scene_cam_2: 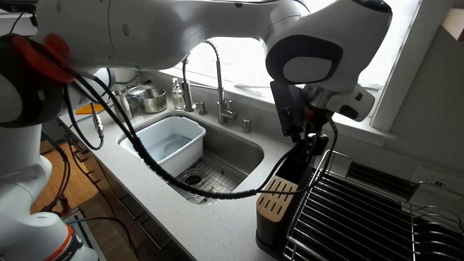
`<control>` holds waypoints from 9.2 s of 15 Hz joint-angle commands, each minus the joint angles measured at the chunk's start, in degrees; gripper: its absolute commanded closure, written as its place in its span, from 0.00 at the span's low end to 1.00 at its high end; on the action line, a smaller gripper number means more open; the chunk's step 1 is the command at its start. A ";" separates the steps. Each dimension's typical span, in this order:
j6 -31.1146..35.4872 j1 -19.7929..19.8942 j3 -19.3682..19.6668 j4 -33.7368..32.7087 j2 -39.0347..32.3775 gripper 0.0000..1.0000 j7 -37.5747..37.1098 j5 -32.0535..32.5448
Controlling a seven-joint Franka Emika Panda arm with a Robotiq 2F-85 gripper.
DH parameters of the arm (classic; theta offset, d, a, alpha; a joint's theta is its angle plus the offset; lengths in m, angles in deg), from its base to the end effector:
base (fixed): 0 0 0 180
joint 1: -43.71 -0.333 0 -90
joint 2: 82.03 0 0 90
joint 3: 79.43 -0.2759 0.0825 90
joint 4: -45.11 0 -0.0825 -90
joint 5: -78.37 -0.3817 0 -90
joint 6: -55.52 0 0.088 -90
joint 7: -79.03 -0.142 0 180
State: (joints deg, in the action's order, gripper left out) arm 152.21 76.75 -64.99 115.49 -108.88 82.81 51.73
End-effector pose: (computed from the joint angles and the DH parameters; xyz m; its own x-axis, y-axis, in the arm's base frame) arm 0.5203 -0.4347 0.4479 0.7013 -0.7126 0.0196 -0.6652 -0.6640 -0.3414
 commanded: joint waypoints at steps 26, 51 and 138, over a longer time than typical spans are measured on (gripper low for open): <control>2.82 -5.20 -0.16 -12.46 -7.17 0.51 -5.32 4.72; 4.04 -9.03 1.81 -13.65 3.65 0.99 -10.79 15.19; 4.71 -19.25 5.34 -7.85 -8.48 0.34 -36.12 41.22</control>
State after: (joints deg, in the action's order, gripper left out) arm 159.35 57.82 -60.15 109.29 -116.25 45.73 91.50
